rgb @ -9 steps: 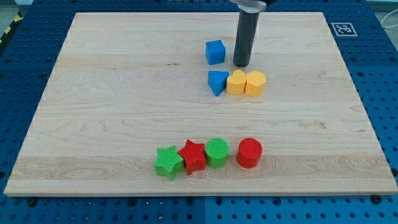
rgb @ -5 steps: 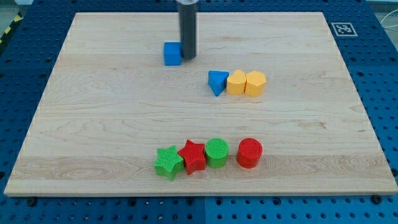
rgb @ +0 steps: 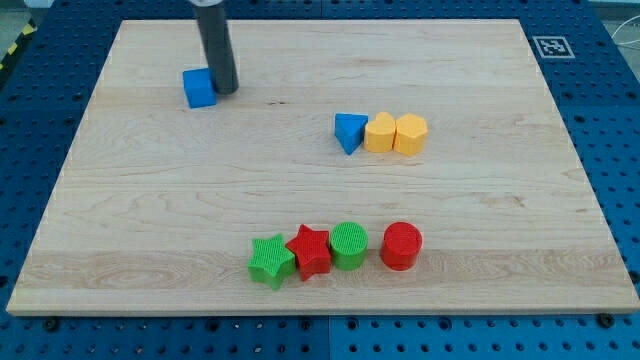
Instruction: Move the blue cube towards the center left
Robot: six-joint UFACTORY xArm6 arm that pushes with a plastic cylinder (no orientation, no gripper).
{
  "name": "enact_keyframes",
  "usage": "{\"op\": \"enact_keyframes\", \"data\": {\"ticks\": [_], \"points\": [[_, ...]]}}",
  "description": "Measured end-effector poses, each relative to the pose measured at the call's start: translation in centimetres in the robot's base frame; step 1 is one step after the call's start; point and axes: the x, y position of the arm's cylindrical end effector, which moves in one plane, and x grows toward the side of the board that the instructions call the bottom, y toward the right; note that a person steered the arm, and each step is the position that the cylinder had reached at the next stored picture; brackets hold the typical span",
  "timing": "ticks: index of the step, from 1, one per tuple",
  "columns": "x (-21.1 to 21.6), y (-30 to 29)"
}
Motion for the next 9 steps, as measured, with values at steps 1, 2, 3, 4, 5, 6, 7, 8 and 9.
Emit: {"op": "enact_keyframes", "data": {"ticks": [1,2,3,4,5,6,7,8,9], "points": [[-0.1,-0.8],[-0.2,-0.8],[-0.2,-0.8],[-1.3,-0.7],[-4.3,-0.3],[-7.5,-0.3],[-10.0,-0.8],[-10.1,-2.3],[-8.6,-3.1]]}}
